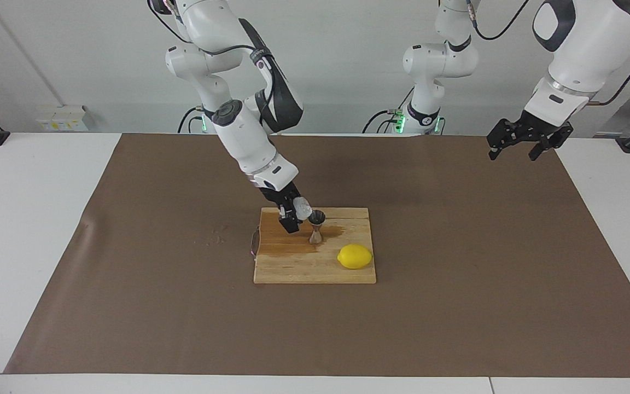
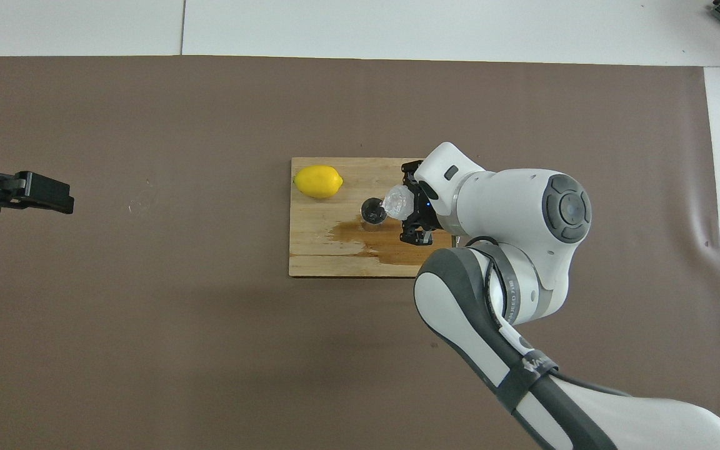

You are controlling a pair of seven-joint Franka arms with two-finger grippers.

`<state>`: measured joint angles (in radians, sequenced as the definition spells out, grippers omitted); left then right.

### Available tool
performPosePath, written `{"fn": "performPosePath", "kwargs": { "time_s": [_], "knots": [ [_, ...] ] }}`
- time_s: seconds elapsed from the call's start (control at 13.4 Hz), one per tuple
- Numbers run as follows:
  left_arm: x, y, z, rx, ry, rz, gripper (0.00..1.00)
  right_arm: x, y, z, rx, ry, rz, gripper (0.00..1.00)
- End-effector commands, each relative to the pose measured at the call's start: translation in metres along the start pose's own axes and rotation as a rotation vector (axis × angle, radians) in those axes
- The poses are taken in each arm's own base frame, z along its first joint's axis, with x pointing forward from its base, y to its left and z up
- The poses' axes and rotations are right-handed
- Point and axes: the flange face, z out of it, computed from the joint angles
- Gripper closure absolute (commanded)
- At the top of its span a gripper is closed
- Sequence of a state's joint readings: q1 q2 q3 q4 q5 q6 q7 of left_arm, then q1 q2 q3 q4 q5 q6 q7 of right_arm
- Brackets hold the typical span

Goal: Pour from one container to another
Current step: 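Carry the white cup back beside the board handle with the right gripper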

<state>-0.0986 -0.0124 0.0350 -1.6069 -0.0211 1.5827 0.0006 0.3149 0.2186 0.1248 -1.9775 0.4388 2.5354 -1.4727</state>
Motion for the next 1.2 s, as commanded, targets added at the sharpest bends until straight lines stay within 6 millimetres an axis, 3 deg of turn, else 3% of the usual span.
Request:
{"fn": "performPosePath", "kwargs": {
  "time_s": [0.0,0.45,1.12],
  "knots": [
    [0.002,-0.005,-0.005,-0.008,0.026,-0.001,0.0,0.002,-0.001,-0.001,-0.018,-0.017,0.01,1.0],
    [0.004,0.0,0.001,-0.01,0.03,0.006,0.0,-0.002,-0.002,0.0,-0.013,-0.007,0.006,1.0],
    [0.0,-0.006,0.006,-0.01,0.006,-0.01,0.0,-0.019,-0.001,-0.005,-0.014,0.202,0.008,1.0]
  ]
}}
